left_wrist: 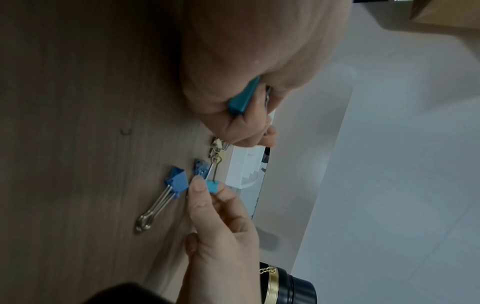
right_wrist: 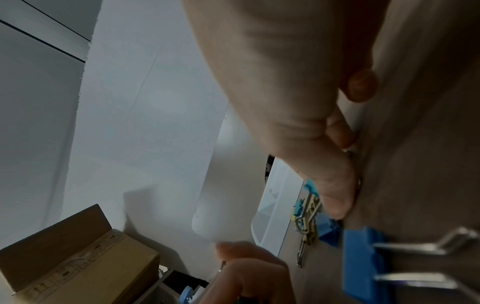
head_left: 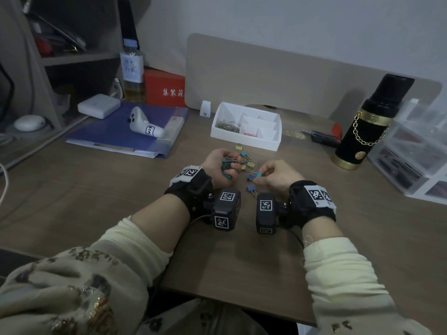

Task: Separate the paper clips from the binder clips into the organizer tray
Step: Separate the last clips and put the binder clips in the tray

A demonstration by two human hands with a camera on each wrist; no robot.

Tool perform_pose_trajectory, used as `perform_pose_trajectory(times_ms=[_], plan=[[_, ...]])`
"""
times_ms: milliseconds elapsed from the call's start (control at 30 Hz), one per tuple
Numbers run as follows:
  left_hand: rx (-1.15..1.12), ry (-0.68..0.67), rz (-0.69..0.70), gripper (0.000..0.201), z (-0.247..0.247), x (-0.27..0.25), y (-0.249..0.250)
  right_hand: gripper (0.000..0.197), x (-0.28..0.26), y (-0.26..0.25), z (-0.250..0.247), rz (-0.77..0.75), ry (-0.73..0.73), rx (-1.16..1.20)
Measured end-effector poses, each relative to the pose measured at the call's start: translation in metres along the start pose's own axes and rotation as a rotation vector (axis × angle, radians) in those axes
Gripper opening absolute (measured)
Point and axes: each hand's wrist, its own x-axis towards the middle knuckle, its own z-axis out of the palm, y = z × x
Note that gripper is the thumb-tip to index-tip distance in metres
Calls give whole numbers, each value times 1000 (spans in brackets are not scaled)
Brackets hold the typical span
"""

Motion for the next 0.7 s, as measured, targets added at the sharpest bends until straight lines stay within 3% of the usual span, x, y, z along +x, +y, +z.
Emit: perform_pose_trajectory(times_ms=[133, 367, 500, 700], plan=[[0, 6, 5, 32, 0, 1, 0, 12, 2, -3, 1, -94, 80, 19], [30, 9, -8, 33, 2, 1, -1, 16, 0, -26, 4, -294, 350, 322], [77, -50, -42, 36, 1, 2, -2, 12, -8, -41, 12, -367, 328, 369], [109, -108, -34, 34, 4, -1, -3, 15, -7, -43, 19, -346, 207, 422]])
